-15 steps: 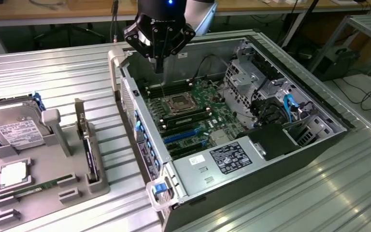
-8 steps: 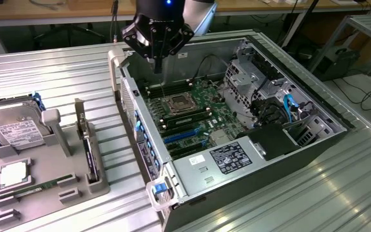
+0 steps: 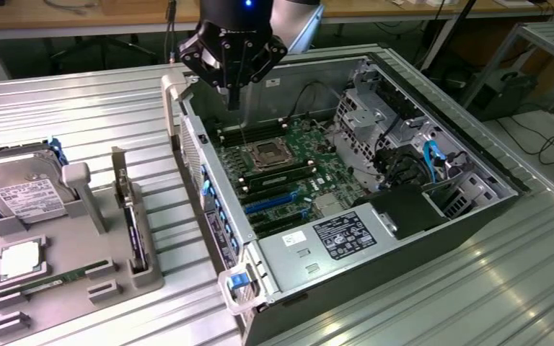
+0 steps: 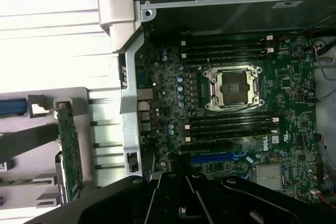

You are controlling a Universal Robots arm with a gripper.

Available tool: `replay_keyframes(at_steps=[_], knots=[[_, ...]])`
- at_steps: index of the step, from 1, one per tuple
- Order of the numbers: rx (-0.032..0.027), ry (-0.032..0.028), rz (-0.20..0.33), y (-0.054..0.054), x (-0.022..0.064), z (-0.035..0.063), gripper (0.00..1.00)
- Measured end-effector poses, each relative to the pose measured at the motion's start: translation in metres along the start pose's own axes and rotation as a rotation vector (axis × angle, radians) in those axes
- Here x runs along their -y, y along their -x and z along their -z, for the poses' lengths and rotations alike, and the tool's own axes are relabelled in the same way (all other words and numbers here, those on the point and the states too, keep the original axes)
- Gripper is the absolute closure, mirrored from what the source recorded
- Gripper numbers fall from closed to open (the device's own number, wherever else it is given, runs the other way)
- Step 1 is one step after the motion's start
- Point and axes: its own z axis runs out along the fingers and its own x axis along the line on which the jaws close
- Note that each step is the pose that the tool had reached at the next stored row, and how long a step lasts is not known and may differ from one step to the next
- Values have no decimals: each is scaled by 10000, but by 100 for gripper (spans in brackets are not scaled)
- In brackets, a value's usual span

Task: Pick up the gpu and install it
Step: 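Reach for the gpu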

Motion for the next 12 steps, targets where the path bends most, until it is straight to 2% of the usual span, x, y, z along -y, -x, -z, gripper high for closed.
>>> replay_keyframes(at_steps=[12], knots=[[0, 0, 0, -32, 2, 0, 89]])
